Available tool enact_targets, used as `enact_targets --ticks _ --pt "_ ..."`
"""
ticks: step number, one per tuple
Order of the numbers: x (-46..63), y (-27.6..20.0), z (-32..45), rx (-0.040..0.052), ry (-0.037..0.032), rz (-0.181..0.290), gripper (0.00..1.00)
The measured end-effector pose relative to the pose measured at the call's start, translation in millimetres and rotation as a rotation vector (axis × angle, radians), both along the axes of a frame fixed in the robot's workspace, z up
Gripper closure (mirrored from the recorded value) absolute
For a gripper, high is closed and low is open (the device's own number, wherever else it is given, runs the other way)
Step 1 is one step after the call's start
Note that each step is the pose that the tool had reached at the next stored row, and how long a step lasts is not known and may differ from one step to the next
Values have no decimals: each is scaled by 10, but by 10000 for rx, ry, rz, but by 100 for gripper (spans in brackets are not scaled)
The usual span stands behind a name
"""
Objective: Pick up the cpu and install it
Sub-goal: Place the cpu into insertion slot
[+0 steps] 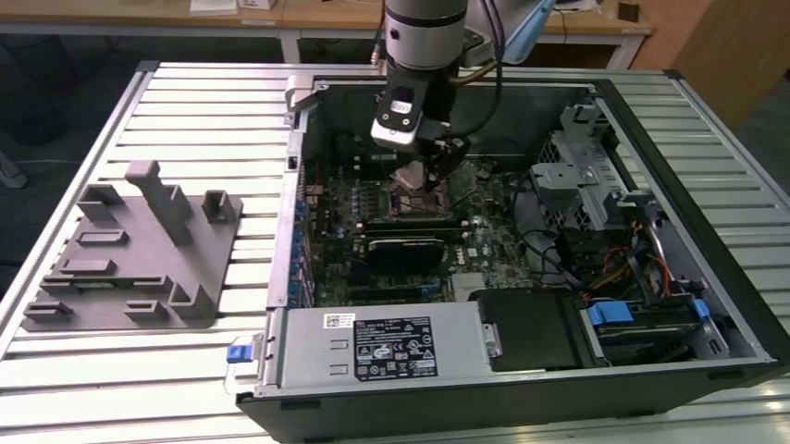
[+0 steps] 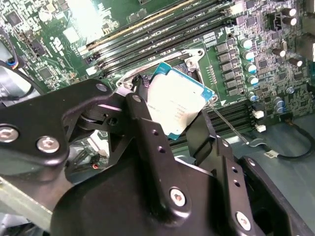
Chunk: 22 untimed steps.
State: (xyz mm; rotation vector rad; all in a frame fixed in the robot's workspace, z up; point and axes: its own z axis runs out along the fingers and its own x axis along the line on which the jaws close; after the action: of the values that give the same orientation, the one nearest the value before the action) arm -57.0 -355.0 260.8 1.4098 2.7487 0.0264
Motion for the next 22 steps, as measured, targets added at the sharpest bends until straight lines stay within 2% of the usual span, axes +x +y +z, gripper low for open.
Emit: enact_targets --ticks 17,18,22 --pt "0 0 -7 0 0 -1800 45" --pt "0 0 -9 0 0 -2514 45" --pt "0 0 -11 -1 0 -2967 45"
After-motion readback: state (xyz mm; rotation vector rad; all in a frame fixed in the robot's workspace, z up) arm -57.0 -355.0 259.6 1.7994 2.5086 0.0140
